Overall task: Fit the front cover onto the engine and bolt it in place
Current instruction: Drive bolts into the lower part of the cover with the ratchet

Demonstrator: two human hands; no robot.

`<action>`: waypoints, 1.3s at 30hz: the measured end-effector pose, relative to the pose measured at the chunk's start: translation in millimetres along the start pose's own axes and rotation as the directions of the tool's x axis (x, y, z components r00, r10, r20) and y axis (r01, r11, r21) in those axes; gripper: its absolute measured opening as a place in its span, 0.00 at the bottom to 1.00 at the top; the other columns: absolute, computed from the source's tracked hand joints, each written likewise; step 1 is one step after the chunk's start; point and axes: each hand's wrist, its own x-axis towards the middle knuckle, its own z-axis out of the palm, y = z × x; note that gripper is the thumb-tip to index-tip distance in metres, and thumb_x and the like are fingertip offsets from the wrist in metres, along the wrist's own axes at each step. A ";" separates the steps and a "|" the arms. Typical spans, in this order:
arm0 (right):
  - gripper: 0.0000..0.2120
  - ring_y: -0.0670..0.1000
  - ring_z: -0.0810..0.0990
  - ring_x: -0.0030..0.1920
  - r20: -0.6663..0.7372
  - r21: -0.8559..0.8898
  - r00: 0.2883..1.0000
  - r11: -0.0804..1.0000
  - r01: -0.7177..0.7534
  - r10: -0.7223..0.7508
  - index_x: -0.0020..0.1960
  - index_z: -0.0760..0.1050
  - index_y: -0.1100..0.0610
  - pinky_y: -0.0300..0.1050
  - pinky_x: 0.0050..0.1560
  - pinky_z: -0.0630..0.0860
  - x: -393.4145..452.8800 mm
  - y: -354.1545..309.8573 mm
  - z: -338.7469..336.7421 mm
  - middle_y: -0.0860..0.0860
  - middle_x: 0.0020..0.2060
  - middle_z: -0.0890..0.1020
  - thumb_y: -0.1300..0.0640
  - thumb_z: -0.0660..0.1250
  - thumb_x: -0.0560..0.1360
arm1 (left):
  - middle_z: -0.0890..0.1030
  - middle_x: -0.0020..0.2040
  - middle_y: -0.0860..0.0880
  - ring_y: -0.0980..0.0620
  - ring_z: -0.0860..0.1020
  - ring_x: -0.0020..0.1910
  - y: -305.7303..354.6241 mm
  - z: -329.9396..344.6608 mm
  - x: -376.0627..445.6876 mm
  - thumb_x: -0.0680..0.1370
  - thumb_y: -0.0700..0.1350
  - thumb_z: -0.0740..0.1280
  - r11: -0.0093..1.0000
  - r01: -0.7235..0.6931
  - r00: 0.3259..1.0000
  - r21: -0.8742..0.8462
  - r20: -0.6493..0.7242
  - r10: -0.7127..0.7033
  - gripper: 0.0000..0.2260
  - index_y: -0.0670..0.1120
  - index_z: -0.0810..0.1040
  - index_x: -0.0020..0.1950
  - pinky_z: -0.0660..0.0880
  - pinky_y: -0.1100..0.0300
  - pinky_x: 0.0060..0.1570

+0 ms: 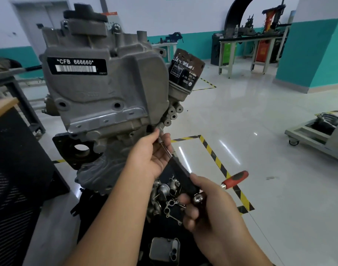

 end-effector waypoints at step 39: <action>0.13 0.48 0.73 0.24 0.081 0.015 0.960 0.963 0.269 -0.269 0.42 0.79 0.56 0.40 0.22 0.71 10.2 4.9 -2.5 0.55 0.33 0.81 0.55 0.79 0.61 | 0.85 0.36 0.43 0.46 0.85 0.31 -17.4 -2.8 -43.1 0.80 0.44 0.71 0.985 0.053 0.995 0.164 0.075 -0.066 0.07 0.41 0.79 0.47 0.80 0.56 0.29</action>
